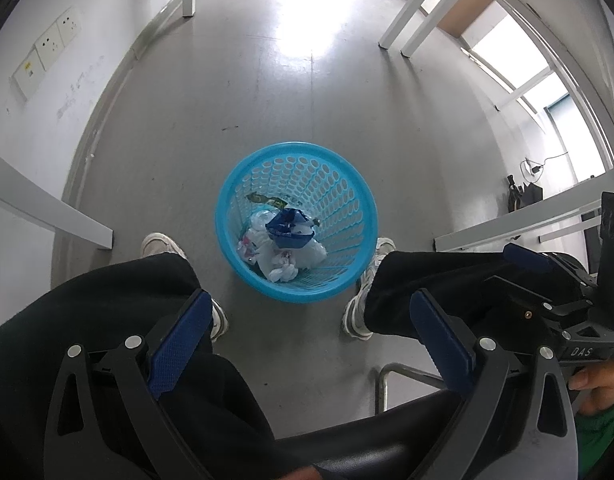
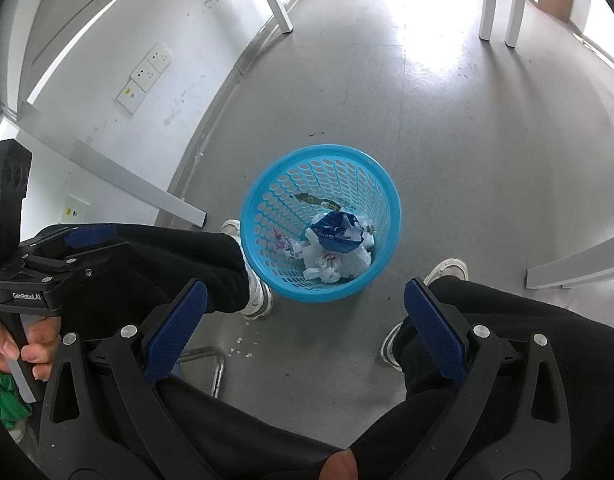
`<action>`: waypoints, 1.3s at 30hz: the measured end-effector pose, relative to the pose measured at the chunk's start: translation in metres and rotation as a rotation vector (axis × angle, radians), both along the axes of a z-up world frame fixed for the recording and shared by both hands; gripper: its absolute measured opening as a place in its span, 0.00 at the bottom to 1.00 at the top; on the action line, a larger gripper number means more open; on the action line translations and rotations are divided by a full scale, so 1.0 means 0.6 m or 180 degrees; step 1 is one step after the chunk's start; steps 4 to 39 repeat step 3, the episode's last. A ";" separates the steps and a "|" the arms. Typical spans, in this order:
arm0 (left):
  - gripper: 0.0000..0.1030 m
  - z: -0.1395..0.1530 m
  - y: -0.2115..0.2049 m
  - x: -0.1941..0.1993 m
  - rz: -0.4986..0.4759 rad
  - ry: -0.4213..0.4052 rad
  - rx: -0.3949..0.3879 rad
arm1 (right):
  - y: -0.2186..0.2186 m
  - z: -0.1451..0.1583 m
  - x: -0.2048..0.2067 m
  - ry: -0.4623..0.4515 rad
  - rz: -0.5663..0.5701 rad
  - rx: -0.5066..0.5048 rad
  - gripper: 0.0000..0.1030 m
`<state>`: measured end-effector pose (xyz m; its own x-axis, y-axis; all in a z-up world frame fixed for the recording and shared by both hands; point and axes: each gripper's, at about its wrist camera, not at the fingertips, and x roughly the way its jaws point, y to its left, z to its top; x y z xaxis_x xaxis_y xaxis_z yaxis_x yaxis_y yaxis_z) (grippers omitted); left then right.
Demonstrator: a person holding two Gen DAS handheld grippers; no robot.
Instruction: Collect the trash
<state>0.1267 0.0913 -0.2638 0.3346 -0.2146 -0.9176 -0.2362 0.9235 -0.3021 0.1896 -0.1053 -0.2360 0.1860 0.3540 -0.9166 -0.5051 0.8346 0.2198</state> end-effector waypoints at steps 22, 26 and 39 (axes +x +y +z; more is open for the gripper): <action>0.94 0.000 0.000 0.001 -0.0015 -0.0014 0.0007 | 0.000 0.000 0.001 0.0000 -0.0003 0.0007 0.92; 0.94 0.000 0.000 0.001 -0.0015 -0.0014 0.0007 | 0.000 0.000 0.001 0.0000 -0.0003 0.0007 0.92; 0.94 0.000 0.000 0.001 -0.0015 -0.0014 0.0007 | 0.000 0.000 0.001 0.0000 -0.0003 0.0007 0.92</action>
